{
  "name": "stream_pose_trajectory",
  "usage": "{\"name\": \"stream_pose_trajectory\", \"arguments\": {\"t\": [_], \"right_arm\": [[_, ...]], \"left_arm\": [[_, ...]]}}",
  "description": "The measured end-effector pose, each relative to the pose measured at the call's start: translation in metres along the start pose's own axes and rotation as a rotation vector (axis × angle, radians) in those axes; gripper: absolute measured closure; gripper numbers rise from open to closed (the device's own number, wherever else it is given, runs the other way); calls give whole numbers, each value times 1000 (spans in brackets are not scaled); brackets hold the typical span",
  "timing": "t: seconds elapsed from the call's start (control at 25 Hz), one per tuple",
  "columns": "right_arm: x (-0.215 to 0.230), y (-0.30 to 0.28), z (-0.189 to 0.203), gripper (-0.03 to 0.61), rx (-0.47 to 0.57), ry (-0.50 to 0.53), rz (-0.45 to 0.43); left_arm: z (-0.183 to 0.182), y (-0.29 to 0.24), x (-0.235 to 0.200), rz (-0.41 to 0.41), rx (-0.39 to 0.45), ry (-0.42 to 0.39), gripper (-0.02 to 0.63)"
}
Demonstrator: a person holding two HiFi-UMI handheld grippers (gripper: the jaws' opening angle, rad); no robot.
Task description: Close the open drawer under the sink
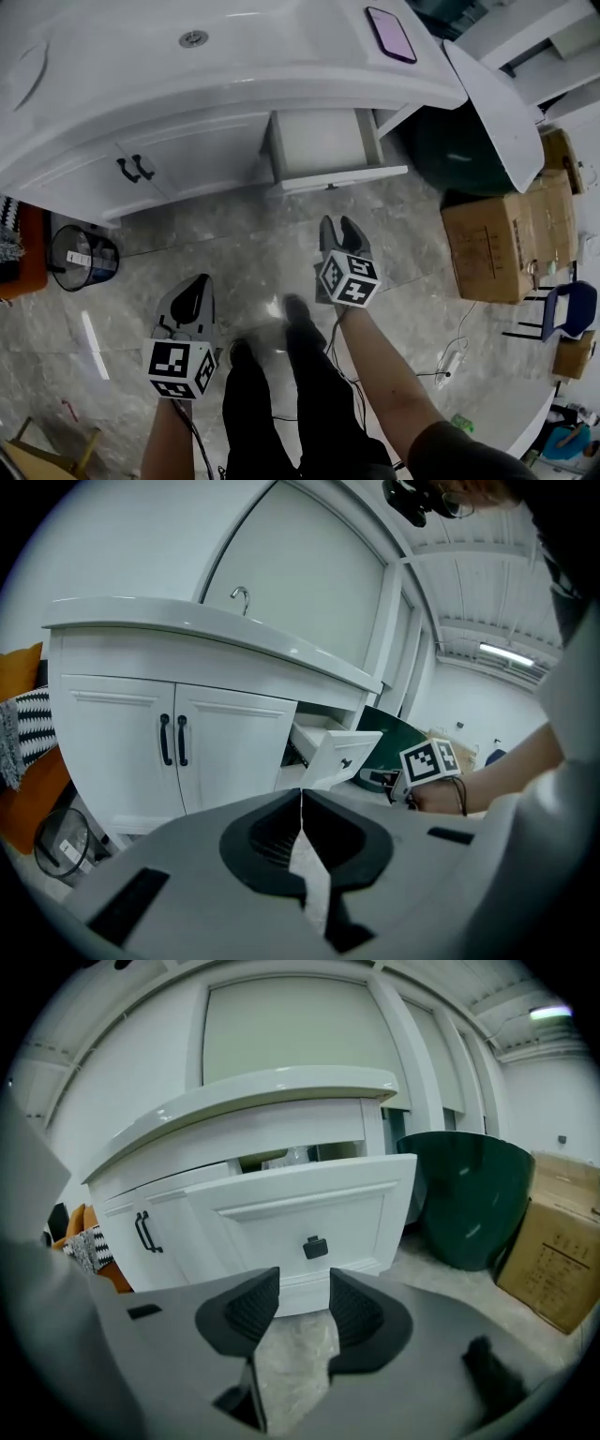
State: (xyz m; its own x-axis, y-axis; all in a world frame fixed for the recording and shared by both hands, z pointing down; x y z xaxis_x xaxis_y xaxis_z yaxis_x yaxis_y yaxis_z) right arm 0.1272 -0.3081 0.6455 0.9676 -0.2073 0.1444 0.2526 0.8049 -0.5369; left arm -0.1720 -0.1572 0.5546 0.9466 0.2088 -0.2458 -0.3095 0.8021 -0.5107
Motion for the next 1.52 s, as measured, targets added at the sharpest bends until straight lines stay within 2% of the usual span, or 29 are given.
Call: {"name": "stream_pose_trajectory", "arguments": {"t": [0.32,0.52,0.68,0.84,1.04,1.52], "right_arm": [[16,-69,-6,423,26,42,-7],[14,-86,-24,425,58,176,-43],[13,-84,-27,434,55,217,-43],[11,-81,-31,436,62,205,-44],[9,-92,-55,445,103,193,-69],[6,-133,-87,443,76,187,-122]], "left_arm": [[10,-44,-6,-50,-2,-1,598],[17,-56,-6,-69,-12,19,598],[20,-60,-8,-79,-19,43,598],[14,-63,-8,-75,-20,40,598],[2,-72,-10,-59,-14,16,598],[-14,-100,-15,-56,-22,9,598]]}}
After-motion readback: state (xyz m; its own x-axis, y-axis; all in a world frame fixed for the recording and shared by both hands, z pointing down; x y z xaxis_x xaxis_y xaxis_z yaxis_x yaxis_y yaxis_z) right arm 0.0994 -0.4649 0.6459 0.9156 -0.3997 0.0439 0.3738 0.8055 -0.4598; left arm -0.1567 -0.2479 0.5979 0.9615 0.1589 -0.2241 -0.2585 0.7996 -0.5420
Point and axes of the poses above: the fingertips, and each gripper's own axes: y backward along the fingers, x to its right, z out of its underside, the point moved 10 cm from there along y, backward along the fingers, and after that the axes turned 1 degree about -y, right-handed, at the moved point
